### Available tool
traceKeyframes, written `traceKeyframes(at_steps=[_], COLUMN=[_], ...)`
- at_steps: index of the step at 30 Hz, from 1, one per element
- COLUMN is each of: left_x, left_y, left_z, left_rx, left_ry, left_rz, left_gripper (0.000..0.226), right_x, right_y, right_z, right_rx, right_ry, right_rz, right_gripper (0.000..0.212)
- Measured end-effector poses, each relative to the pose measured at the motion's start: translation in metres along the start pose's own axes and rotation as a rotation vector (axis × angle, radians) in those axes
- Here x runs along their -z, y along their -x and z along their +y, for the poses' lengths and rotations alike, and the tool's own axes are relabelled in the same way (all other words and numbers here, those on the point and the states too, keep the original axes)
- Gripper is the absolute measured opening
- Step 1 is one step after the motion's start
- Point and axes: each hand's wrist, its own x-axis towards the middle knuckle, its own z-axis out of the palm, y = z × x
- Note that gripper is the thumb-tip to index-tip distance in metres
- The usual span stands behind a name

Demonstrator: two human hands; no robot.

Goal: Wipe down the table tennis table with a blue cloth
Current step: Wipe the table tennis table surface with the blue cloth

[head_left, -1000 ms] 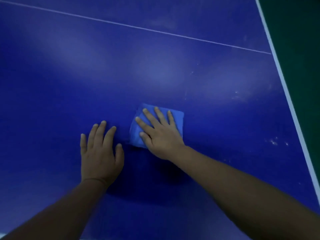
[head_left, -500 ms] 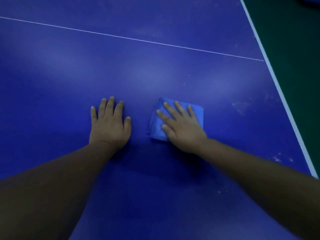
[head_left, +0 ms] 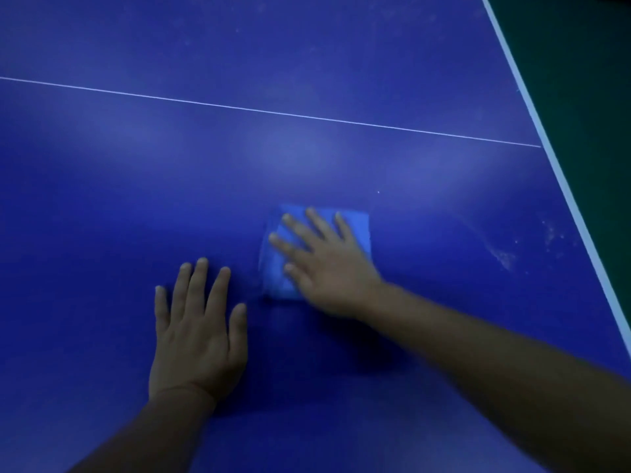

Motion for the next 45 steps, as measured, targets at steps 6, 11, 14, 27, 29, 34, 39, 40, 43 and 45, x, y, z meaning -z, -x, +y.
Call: traceKeyframes(at_steps=[6, 11, 14, 27, 29, 34, 39, 40, 43, 45], left_x=[0.0, 0.0, 0.001, 0.002, 0.003, 0.005, 0.006, 0.005, 0.005, 0.005], left_y=[-0.002, -0.002, -0.001, -0.003, -0.005, -0.004, -0.005, -0.005, -0.005, -0.006], left_z=[0.001, 0.002, 0.001, 0.002, 0.002, 0.004, 0.005, 0.005, 0.005, 0.006], left_rx=[0.0, -0.016, 0.001, -0.012, -0.013, -0.001, 0.007, 0.008, 0.009, 0.016], left_ry=[-0.047, -0.089, -0.086, -0.129, -0.129, -0.13, -0.109, -0.112, -0.113, -0.108], left_rz=[-0.028, -0.031, -0.062, -0.062, -0.064, -0.106, -0.106, -0.105, -0.105, -0.105], left_gripper=[0.063, 0.064, 0.064, 0.065, 0.065, 0.065, 0.066, 0.067, 0.067, 0.067], right_x=[0.034, 0.0, 0.012, 0.011, 0.012, 0.036, 0.008, 0.007, 0.021, 0.033], right_y=[-0.032, -0.034, -0.037, -0.149, -0.125, -0.056, -0.083, -0.081, -0.075, -0.064], right_z=[0.169, 0.063, 0.118, 0.053, 0.124, 0.233, 0.125, 0.123, 0.197, 0.248], right_rx=[-0.898, -0.099, -0.27, -0.246, -0.454, -1.084, -0.368, -0.26, -0.437, -0.687], right_ry=[-0.114, 0.04, 0.08, -0.001, 0.083, -0.145, 0.026, 0.037, 0.114, 0.048], right_rz=[0.028, -0.012, -0.018, -0.02, 0.029, 0.091, -0.034, -0.071, -0.016, -0.002], right_gripper=[0.054, 0.056, 0.055, 0.055, 0.054, 0.056, 0.06, 0.06, 0.054, 0.054])
